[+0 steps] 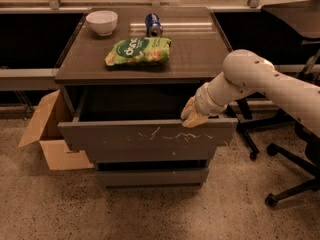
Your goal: Open top drawer
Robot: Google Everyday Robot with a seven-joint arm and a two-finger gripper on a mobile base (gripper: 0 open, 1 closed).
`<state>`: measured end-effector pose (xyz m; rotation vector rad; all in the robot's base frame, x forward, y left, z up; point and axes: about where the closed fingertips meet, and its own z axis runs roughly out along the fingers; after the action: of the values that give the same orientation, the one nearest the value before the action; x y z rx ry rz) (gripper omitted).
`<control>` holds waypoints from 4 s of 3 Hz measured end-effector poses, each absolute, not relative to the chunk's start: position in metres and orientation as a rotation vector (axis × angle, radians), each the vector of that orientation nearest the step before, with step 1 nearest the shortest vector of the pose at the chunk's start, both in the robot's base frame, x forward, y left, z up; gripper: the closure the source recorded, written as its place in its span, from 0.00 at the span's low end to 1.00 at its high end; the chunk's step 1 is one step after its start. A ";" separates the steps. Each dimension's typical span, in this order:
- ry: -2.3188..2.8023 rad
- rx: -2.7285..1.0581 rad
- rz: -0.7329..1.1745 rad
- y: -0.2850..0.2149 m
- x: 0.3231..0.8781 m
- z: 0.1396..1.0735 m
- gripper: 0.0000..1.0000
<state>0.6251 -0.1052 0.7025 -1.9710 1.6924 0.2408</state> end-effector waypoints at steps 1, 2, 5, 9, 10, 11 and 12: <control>1.692 -1.971 0.241 -0.105 0.625 0.702 0.58; 1.692 -1.971 0.241 -0.105 0.625 0.702 0.34; 1.657 -2.027 0.359 -0.099 0.594 0.694 0.00; 1.610 -2.085 0.624 -0.090 0.536 0.685 0.72; 1.601 -2.020 0.497 -0.108 0.552 0.708 1.00; 1.597 -1.965 0.401 -0.121 0.566 0.727 0.00; 1.604 -1.936 0.359 -0.129 0.582 0.733 0.00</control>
Offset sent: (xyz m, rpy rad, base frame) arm 0.0000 0.0000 0.0000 0.0000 0.0001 0.0001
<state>0.5819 -0.1292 0.7333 -1.9360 1.6040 0.3593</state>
